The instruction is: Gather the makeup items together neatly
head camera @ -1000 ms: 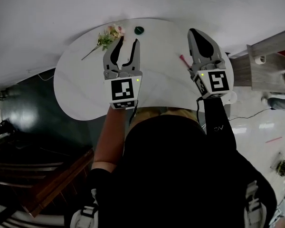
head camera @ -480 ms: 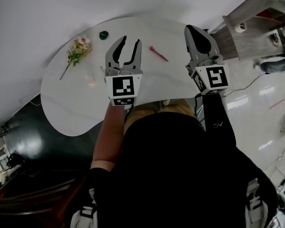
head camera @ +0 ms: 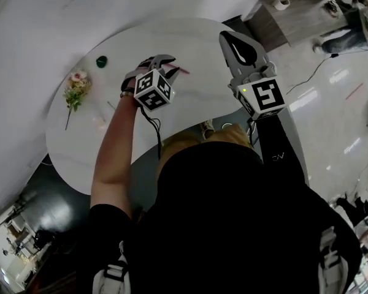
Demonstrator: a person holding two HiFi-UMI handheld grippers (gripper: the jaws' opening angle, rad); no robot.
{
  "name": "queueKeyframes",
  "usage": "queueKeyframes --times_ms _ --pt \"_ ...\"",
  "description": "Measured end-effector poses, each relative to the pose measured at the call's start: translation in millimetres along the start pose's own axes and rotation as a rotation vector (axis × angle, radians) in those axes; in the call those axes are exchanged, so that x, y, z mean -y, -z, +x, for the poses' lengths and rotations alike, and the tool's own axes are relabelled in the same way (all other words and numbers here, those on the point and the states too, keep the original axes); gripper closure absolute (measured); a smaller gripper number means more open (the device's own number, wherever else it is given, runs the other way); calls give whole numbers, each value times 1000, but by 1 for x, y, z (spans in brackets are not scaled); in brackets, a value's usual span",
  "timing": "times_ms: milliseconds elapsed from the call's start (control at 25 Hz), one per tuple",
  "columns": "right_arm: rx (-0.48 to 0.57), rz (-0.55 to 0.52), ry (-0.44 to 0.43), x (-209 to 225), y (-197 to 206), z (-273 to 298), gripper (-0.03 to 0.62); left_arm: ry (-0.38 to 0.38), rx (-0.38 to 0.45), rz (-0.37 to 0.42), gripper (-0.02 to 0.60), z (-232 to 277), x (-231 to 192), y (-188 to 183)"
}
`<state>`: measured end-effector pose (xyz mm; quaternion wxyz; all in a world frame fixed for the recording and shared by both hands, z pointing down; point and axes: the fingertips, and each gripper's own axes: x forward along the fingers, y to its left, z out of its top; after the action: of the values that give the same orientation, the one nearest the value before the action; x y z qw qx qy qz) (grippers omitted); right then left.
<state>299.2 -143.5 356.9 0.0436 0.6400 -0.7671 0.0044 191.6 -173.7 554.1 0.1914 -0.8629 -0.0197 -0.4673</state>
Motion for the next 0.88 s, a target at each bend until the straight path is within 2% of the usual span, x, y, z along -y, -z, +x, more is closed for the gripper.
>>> queueKeyframes --times_ms 120,360,440,560,680,800,880 --pt "-45 -21 66 18 10 -22 589 105 -92 112 466 39 10 26" --pt "-73 -7 205 54 15 -66 589 269 -197 211 466 78 22 56" --pt "-88 -16 227 60 21 -73 589 341 -224 230 535 81 31 57" --pt "-93 -17 227 64 26 -75 589 399 -250 220 537 81 38 53" --pt "-84 -30 201 63 18 -73 589 373 -230 140 537 75 36 41" --pt "-73 -24 183 60 10 -67 589 297 -128 -64 537 55 20 14" --pt "-51 -15 159 54 6 -59 589 218 -38 -201 537 33 4 -6"
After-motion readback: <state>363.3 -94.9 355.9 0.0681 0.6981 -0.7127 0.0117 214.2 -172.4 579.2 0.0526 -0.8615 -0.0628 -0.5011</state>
